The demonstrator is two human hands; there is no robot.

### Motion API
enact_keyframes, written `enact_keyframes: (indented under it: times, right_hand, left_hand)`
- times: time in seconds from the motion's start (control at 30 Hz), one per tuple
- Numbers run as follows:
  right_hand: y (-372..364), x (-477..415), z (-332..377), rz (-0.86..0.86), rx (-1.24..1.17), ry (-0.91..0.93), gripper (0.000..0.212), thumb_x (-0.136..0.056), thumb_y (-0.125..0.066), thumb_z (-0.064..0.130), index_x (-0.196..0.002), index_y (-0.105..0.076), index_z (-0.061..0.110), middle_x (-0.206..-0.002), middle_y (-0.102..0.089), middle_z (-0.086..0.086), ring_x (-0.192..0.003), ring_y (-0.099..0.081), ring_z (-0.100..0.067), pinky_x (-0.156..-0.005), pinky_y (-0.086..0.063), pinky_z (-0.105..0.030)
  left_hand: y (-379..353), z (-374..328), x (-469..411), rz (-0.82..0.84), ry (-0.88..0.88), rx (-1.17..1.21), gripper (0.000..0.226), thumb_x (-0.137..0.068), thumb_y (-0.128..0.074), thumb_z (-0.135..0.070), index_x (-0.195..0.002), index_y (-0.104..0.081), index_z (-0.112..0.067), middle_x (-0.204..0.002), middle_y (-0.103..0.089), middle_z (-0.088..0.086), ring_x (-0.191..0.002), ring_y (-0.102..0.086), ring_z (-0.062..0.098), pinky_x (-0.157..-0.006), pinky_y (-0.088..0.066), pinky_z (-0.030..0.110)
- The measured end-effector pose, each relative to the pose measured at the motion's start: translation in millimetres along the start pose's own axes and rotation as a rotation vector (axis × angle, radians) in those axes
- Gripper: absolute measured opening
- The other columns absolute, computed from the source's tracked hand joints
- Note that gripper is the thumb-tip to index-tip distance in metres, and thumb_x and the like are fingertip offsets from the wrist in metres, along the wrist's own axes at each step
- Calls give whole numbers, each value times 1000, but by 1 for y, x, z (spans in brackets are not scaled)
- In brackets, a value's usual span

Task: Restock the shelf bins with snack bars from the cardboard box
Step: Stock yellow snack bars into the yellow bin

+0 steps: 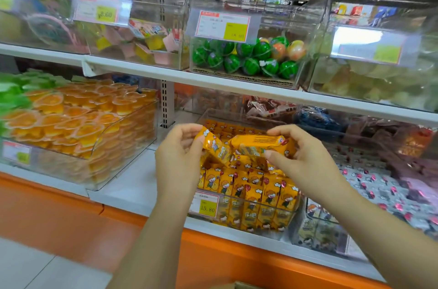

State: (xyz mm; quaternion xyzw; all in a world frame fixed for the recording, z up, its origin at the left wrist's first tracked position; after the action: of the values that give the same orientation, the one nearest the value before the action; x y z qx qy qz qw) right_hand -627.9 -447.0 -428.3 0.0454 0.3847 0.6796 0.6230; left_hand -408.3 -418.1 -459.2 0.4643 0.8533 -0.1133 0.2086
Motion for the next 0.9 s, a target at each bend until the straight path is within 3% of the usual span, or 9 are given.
enact_keyframes:
  times: [0.1, 0.2, 0.33, 0.47, 0.57, 0.67, 0.77, 0.9]
  right_hand:
    - [0, 2, -3, -9, -68, -30, 39, -81, -72, 24, -108, -47, 36, -91, -65, 10, -73, -64, -4, -63, -54, -21]
    - [-12, 4, -8, 40, -95, -51, 35, -80, -72, 26, -101, -46, 36, -93, -69, 7, -85, -67, -11, -74, -57, -31]
    - [-33, 4, -7, 119, 0, -11, 30, -82, -70, 29, -103, -49, 36, -96, -68, 12, -83, -64, 1, -75, -56, -25]
    - [-41, -3, -6, 143, 53, 14, 28, -84, -68, 29, -104, -48, 32, -95, -66, 15, -78, -63, 0, -69, -55, -20]
    - [-56, -2, -9, 235, 247, 60, 30, -84, -68, 34, -105, -47, 34, -93, -58, 19, -79, -58, 0, -66, -46, -10]
    - [-65, -2, -19, 263, 392, 70, 36, -84, -67, 40, -114, -52, 29, -96, -55, 13, -87, -52, -6, -69, -41, -17]
    - [-60, -1, -16, 188, 496, 125, 34, -85, -65, 43, -113, -57, 26, -103, -56, 12, -99, -50, -8, -85, -43, -27]
    - [-64, 15, -11, 135, 614, 245, 27, -88, -61, 42, -110, -63, 27, -107, -58, 11, -104, -48, -13, -90, -38, -32]
  left_hand:
    - [4, -19, 1, -21, -96, -56, 29, -94, -56, -13, -91, -55, -42, -92, -60, -27, -93, -60, -8, -81, -50, 13]
    - [-3, -20, 2, 41, -118, -93, 27, -94, -55, -12, -99, -57, -38, -95, -57, -30, -95, -55, -15, -80, -46, 4]
    - [-22, -9, 5, 176, -139, -156, 25, -94, -54, -9, -102, -60, -32, -95, -60, -24, -91, -54, -18, -70, -40, -2]
    - [-30, 1, 3, 210, -135, -185, 23, -95, -54, -10, -101, -61, -31, -96, -62, -18, -88, -58, -11, -66, -42, 0]
    - [-41, 16, 3, 290, -72, -227, 21, -94, -54, -11, -100, -61, -30, -93, -59, -23, -90, -59, -4, -69, -43, 2]
    - [-53, 29, 5, 364, -31, -280, 15, -94, -56, -14, -99, -61, -27, -93, -58, -20, -89, -59, 0, -65, -43, 6]
    - [-61, 34, 7, 377, -69, -370, 13, -94, -57, -14, -102, -65, -20, -94, -61, -8, -86, -59, 8, -62, -40, 12]
    - [-65, 41, 11, 419, -105, -491, 14, -93, -57, -14, -103, -67, -14, -102, -58, 0, -88, -58, 14, -74, -49, 27]
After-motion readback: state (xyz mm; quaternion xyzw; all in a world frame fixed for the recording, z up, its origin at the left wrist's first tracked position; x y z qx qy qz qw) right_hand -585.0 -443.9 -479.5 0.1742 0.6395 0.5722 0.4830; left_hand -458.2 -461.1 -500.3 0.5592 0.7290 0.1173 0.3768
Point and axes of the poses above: each hand's wrist, its own x-axis away from the middle knuckle, its own y-axis out of the back of the hand, z = x × y, the point moved 9 cm from there along -x, towards the middle knuckle
